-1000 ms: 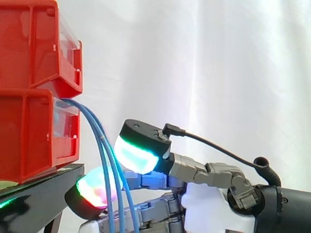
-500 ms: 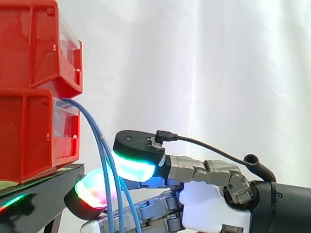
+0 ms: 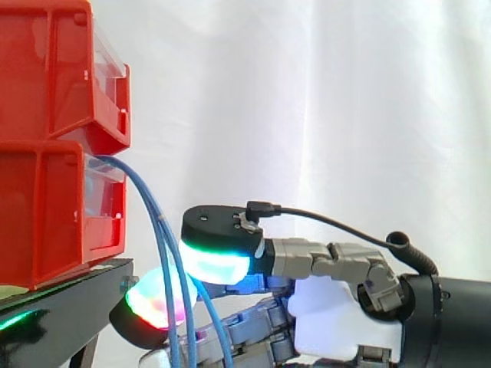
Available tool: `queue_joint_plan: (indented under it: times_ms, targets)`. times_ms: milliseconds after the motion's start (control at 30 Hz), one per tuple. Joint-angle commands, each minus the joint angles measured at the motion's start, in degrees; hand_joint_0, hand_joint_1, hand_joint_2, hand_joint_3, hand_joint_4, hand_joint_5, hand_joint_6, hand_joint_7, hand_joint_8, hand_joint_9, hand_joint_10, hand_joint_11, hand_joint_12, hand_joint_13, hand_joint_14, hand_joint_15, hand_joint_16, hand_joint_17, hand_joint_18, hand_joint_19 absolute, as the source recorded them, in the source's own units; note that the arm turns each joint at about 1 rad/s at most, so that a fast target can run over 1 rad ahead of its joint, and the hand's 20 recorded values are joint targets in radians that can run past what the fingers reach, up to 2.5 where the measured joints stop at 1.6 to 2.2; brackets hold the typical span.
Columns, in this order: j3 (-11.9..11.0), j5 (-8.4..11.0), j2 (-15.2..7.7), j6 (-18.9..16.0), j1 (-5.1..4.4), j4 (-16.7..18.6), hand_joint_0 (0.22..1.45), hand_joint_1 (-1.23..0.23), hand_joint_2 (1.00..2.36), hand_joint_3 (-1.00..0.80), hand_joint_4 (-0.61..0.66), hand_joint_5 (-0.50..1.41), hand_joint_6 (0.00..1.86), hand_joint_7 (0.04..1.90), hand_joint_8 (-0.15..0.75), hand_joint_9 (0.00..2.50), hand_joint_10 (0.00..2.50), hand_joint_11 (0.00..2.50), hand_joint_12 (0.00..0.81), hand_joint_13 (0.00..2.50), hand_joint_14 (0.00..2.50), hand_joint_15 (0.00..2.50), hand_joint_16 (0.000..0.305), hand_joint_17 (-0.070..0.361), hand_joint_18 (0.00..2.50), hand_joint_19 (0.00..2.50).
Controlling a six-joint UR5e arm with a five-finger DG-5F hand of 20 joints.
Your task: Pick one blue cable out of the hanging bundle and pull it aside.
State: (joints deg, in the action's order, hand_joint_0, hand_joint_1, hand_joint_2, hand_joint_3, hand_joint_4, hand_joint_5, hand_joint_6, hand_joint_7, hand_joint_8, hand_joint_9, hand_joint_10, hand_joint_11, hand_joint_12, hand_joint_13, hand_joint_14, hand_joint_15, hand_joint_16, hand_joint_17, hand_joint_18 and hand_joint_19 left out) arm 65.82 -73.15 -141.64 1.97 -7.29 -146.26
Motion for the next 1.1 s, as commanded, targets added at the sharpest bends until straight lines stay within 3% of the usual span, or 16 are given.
queue_joint_plan:
  times_ms: [0,200,467,533,600,700,900,1067]
  targets:
    - [0.0,-0.15,1.2,-0.1,0.00,-3.5,0.54,-0.62,1.04,0.16,0.21,-0.13,0.92,0.97,0.394,0.83,0.01,0.27,0.450,0.66,0.01,0.33,0.068,0.153,0.68,0.48]
    - [0.0,-1.21,2.4,0.0,0.00,-9.2,0.51,-0.61,1.14,0.15,0.22,-0.13,0.92,0.98,0.403,0.83,0.01,0.28,0.454,0.66,0.01,0.34,0.069,0.156,0.69,0.47]
    - [0.6,-2.79,6.1,0.7,0.17,-16.7,0.50,-0.61,1.17,0.15,0.23,-0.13,0.93,0.99,0.408,0.85,0.01,0.30,0.458,0.67,0.01,0.34,0.069,0.156,0.69,0.47]
    - [1.4,-2.79,7.3,1.1,0.17,-17.5,0.50,-0.61,1.18,0.14,0.23,-0.13,0.93,1.00,0.411,0.85,0.01,0.31,0.460,0.67,0.01,0.33,0.070,0.156,0.69,0.47]
    - [4.1,-2.52,10.0,3.2,0.00,-17.8,0.50,-0.61,1.18,0.14,0.23,-0.13,0.93,0.99,0.414,0.86,0.01,0.32,0.462,0.67,0.01,0.34,0.069,0.156,0.69,0.47]
    - [5.5,-2.00,11.6,4.8,-0.09,-17.7,0.50,-0.61,1.19,0.14,0.23,-0.13,0.93,0.99,0.414,0.86,0.01,0.33,0.463,0.68,0.01,0.34,0.070,0.156,0.69,0.47]
    - [5.7,-1.56,13.3,4.9,-0.09,-18.7,0.50,-0.63,1.21,0.14,0.23,-0.13,0.93,1.00,0.419,0.86,0.01,0.35,0.465,0.68,0.01,0.35,0.070,0.157,0.69,0.46]
    - [5.7,-1.56,15.9,5.1,-0.09,-23.8,0.52,-0.68,1.16,0.16,0.18,-0.13,0.93,0.99,0.414,0.87,0.01,0.37,0.459,0.69,0.01,0.37,0.069,0.155,0.69,0.46]
